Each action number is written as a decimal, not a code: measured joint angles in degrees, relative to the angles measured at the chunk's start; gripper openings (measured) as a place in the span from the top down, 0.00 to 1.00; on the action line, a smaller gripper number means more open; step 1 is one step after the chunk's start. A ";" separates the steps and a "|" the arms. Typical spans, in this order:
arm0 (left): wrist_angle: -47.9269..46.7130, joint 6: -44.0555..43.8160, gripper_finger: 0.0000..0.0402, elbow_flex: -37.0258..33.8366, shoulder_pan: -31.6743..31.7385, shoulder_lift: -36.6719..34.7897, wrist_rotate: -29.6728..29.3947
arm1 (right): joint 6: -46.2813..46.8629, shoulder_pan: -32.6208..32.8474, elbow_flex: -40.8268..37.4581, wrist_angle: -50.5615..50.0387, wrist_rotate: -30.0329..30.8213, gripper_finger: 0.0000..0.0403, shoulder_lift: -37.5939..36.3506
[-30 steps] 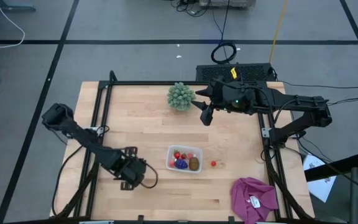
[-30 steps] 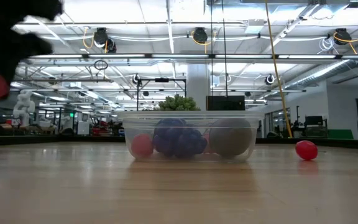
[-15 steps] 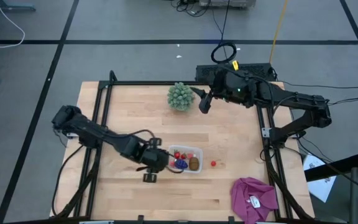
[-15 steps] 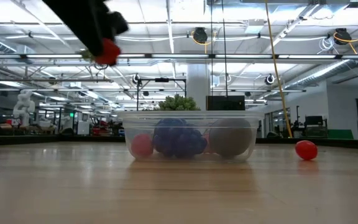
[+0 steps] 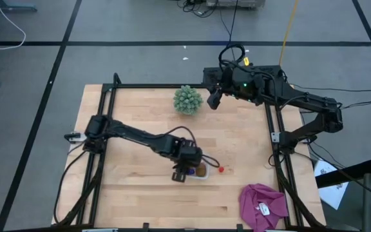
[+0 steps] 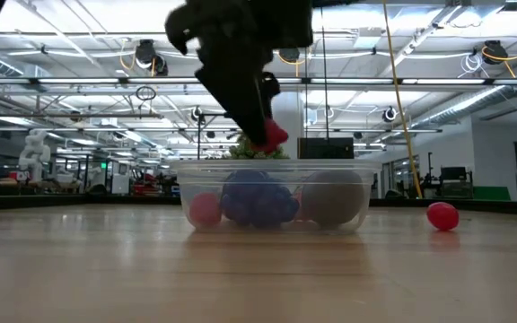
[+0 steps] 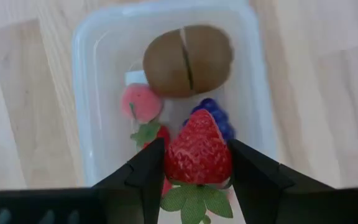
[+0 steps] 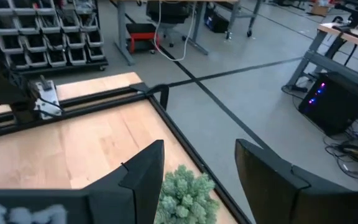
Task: Pick and placing Produce into tupperware
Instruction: Put the red strawberry into the bin
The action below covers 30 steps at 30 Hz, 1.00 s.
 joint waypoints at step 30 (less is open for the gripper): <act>2.90 2.85 0.60 3.61 4.59 6.58 5.81 | -0.42 -0.19 0.00 -2.74 -0.15 0.53 0.00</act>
